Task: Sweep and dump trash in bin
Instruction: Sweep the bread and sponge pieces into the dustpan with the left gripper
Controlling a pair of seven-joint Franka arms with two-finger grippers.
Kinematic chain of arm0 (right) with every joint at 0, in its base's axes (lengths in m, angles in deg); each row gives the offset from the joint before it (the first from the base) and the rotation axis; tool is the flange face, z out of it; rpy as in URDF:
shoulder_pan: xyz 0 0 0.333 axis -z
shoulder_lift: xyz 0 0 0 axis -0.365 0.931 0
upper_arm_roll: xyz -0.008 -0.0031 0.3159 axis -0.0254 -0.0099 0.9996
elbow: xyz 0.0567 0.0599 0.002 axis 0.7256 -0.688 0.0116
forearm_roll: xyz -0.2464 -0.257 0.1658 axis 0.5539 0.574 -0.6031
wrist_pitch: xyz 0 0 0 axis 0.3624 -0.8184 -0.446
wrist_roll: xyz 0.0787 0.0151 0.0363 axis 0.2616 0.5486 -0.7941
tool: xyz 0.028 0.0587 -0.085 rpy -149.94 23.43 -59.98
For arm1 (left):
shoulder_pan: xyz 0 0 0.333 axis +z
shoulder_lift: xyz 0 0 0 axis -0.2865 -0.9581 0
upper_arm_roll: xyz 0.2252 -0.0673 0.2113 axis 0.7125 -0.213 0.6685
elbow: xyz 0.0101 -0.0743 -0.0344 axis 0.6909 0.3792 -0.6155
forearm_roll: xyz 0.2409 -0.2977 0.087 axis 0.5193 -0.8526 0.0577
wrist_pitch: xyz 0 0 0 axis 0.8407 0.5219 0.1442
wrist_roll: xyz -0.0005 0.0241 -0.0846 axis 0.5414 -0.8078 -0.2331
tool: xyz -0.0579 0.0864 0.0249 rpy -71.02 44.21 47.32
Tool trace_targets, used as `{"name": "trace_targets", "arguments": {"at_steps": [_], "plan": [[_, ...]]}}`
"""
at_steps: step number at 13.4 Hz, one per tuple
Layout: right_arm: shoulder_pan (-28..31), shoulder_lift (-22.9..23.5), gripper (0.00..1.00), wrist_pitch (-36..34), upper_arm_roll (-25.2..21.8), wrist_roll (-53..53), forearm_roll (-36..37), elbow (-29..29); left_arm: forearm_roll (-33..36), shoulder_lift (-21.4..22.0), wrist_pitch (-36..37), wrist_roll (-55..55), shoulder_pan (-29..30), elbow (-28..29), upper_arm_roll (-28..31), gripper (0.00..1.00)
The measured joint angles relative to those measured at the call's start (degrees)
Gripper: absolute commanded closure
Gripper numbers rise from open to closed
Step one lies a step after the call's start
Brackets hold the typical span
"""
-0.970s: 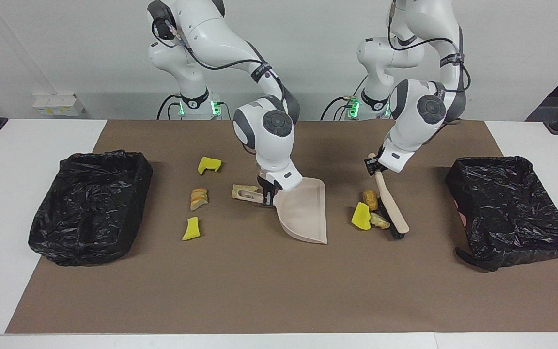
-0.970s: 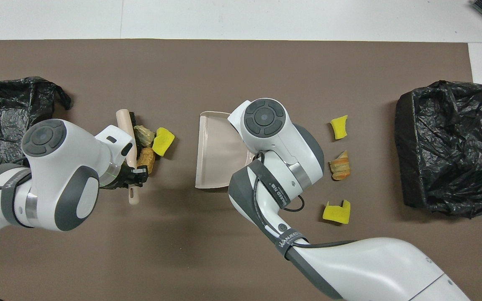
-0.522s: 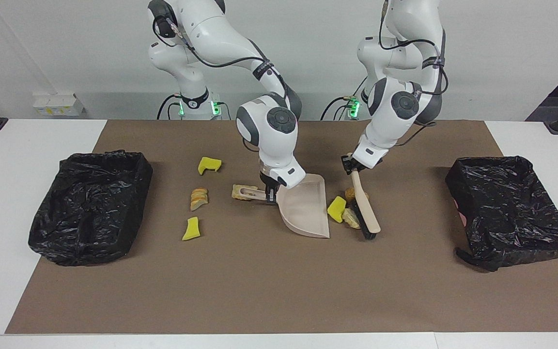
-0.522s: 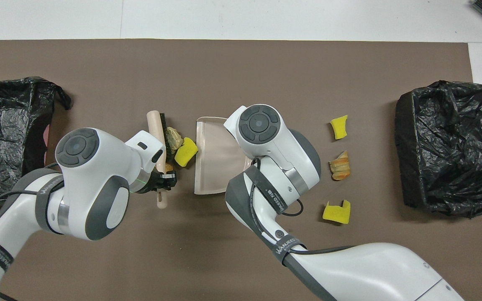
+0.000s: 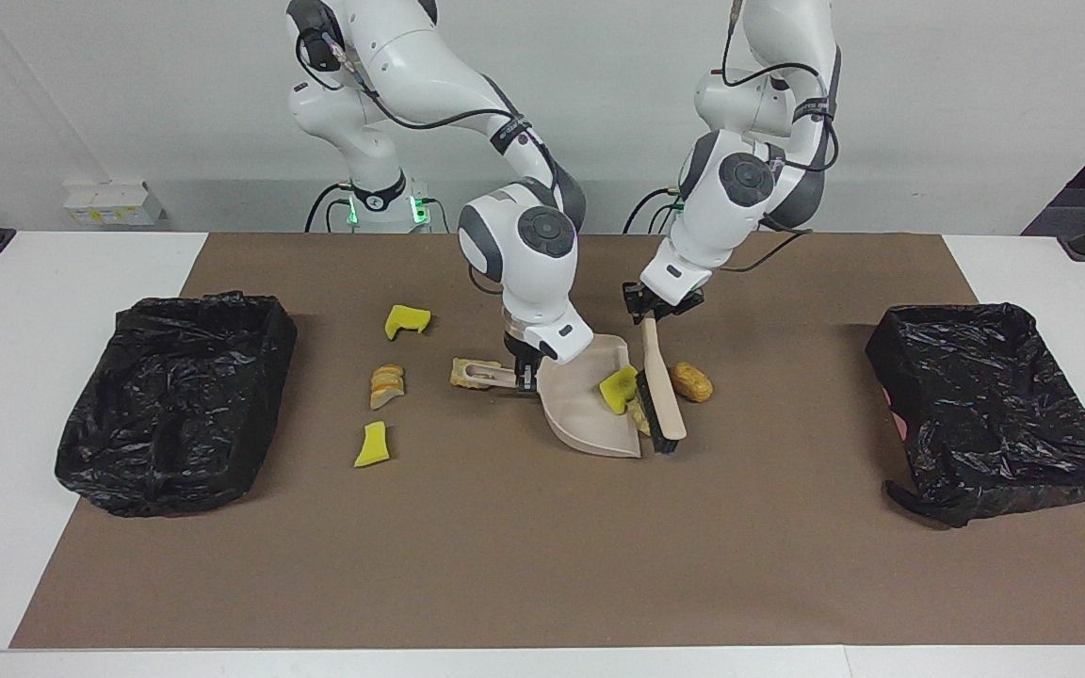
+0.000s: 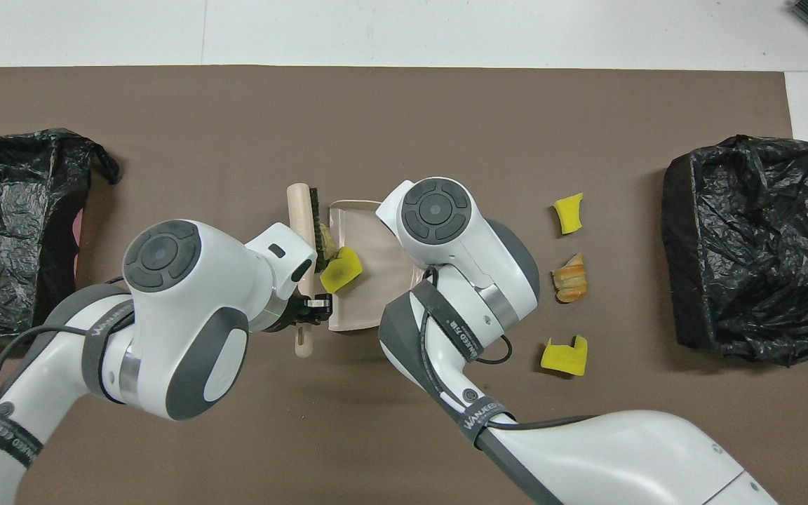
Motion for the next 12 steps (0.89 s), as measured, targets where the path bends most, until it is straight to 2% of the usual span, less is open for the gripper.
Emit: {"name": "trace_targets", "arguments": {"at_steps": [3,5,8,10,12], "plan": [[0.0,0.0,1.0,0.1,0.0,-0.4,0.0,0.0,0.5,5.1,12.5,3.0,2.9,-1.8,1.3,1.0],[0.1,0.0,1.0,0.1,0.0,-0.8,0.0,0.0,1.6,6.8,14.5,3.1,7.1,-0.2,1.5,1.0],[-0.1,0.0,1.0,0.1,0.0,-0.9,0.7,-0.1,2.6,6.0,9.8,2.9,9.8,5.3,1.5,1.0],[-0.2,0.0,1.0,0.1,0.1,-0.9,1.3,-0.1,2.6,5.1,4.0,3.0,9.5,10.9,0.8,1.0],[-0.3,-0.1,1.0,0.3,0.1,-0.9,1.9,-0.4,2.6,4.6,0.0,3.5,7.8,13.4,0.3,1.0]]}}
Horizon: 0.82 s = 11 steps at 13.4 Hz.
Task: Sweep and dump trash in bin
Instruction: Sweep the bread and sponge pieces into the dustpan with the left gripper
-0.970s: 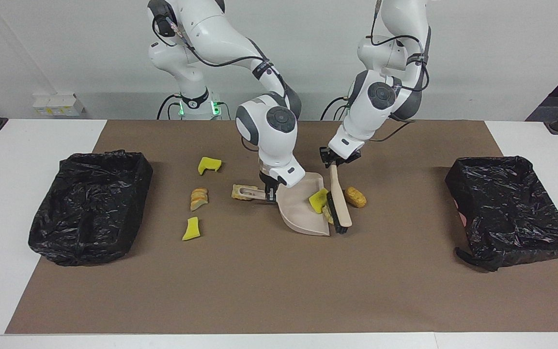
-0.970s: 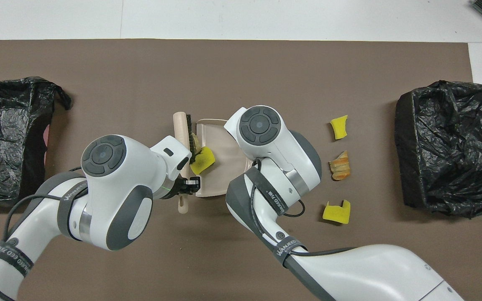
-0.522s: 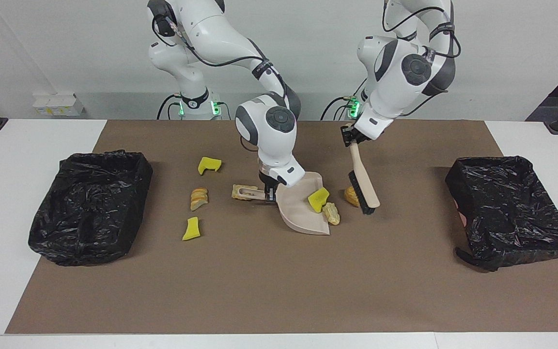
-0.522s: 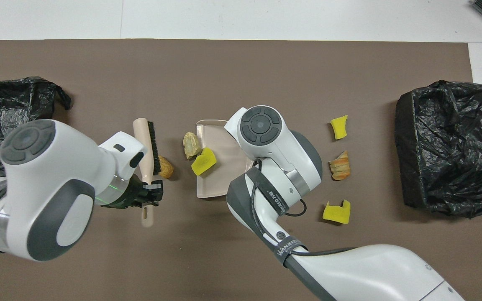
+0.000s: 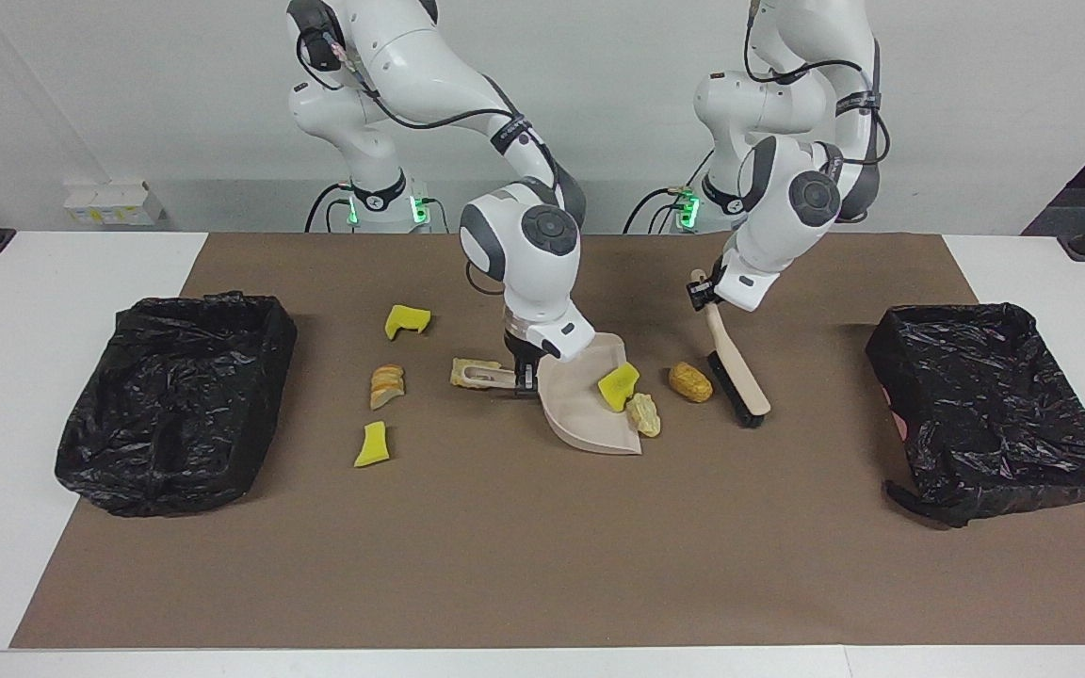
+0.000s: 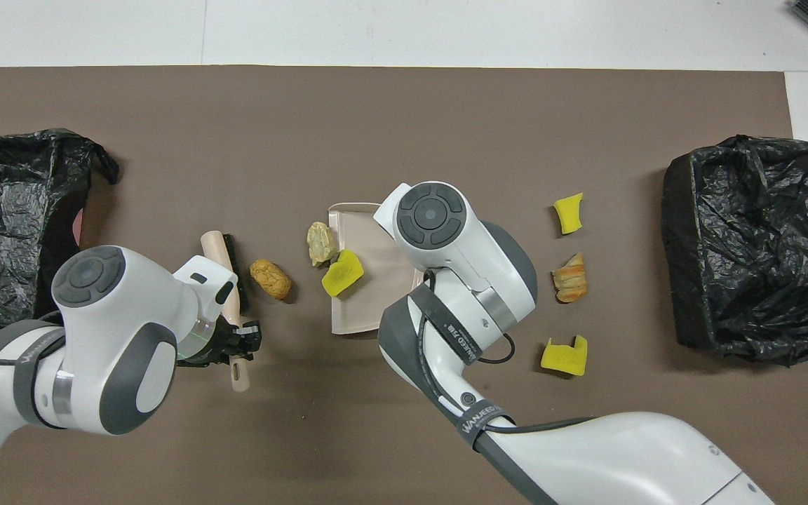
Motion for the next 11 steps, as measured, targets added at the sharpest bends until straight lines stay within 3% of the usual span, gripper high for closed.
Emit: {"name": "trace_targets", "arguments": {"at_steps": [4,11], "plan": [[-0.4,-0.5,1.0,0.6,0.0,0.0,0.3,-0.9,-0.2,-2.5,-9.2,0.8,-6.2,0.1,-0.5,1.0],[-0.5,-0.6,1.0,0.9,-0.1,0.0,0.3,-1.2,-1.8,-3.7,-11.3,0.9,-14.4,-3.4,-0.8,1.0]]}}
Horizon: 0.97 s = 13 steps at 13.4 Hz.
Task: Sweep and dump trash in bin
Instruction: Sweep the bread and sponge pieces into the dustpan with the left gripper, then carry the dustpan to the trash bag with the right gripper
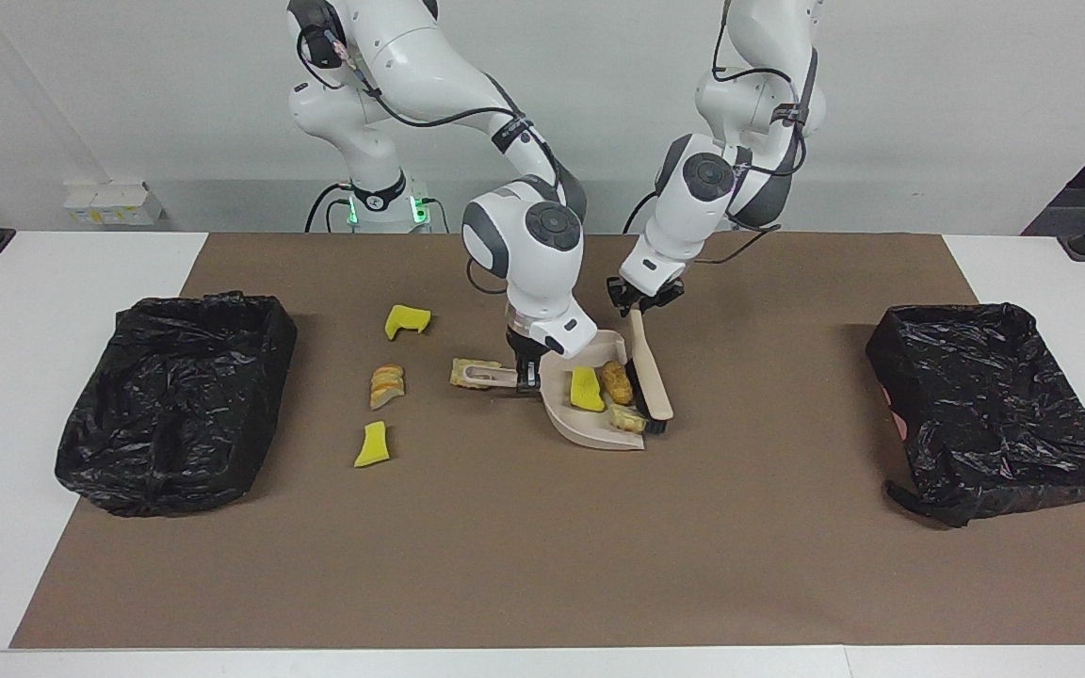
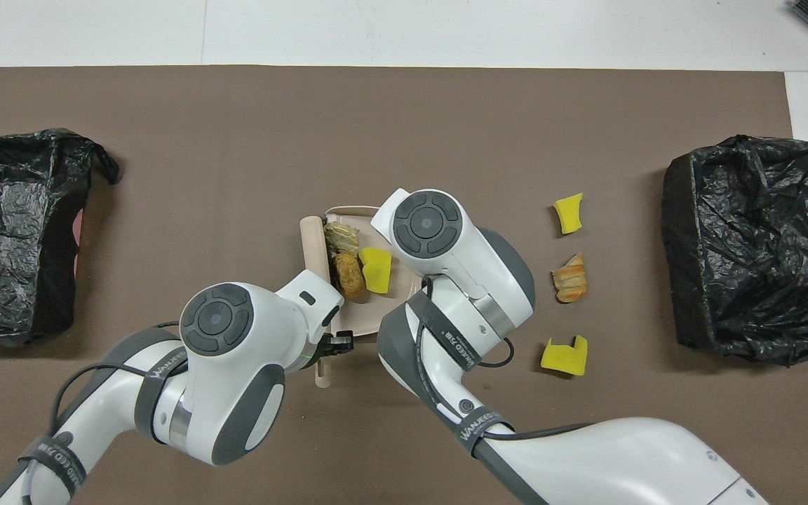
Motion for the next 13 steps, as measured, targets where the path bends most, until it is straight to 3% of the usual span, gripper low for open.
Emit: {"name": "trace_targets", "arguments": {"at_steps": [3,9,13], "plan": [[0.1,0.0,1.0,0.1,0.0,0.0,0.0,-0.1,-0.1,-0.7,2.7,0.0,-0.9,-2.2,0.0,1.0],[1.3,-0.1,1.0,0.1,0.0,-0.7,0.0,-0.3,0.1,0.4,18.9,3.9,-0.8,-8.8,1.6,1.0],[4.6,-2.4,1.0,0.1,-0.1,-3.8,0.0,-0.6,0.4,5.7,28.5,8.0,-0.7,-11.2,1.8,1.0]]}}
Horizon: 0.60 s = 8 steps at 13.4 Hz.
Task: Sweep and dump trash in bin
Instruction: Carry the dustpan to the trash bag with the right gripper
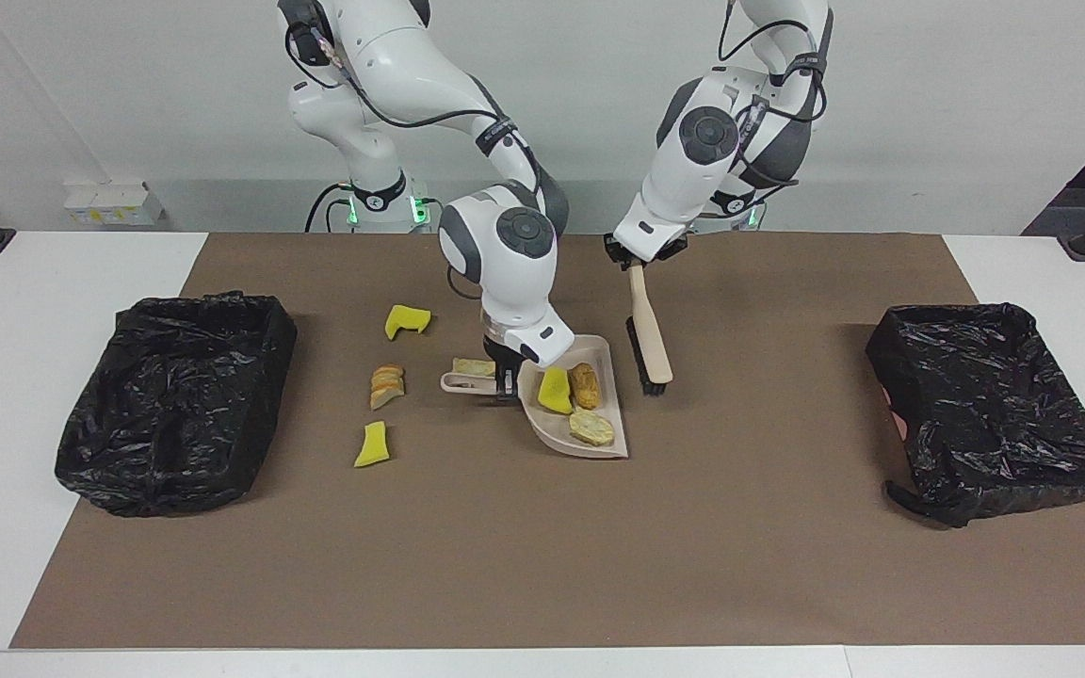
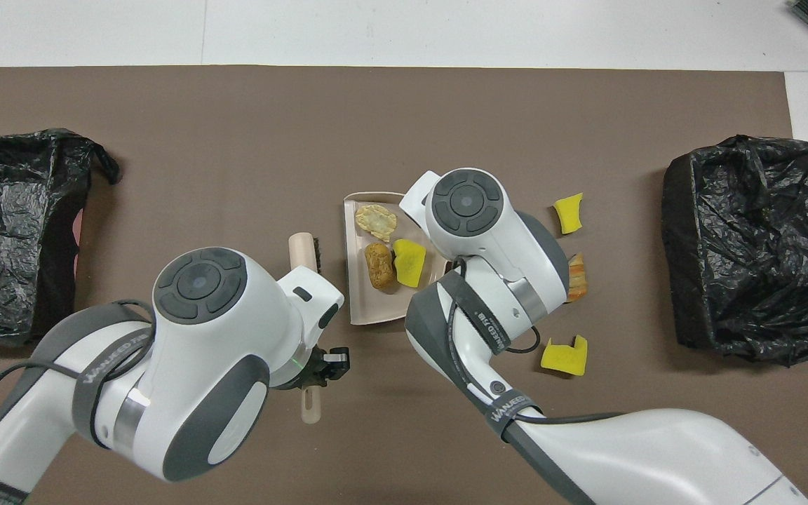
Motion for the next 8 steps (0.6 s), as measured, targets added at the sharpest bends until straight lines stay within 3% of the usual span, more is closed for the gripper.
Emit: {"name": "trace_targets", "arguments": {"at_steps": [4,8], "plan": [[4.7,-6.6,1.0,0.0,0.0,-4.3,-0.2,-2.5,0.0,3.6,-1.9,7.4,-1.1,3.0,-1.6,1.0],[12.7,-11.1,1.0,-1.4,-0.1,-13.0,-3.8,-3.7,0.0,2.7,-13.8,10.9,-10.6,12.4,-2.3,1.0]]}}
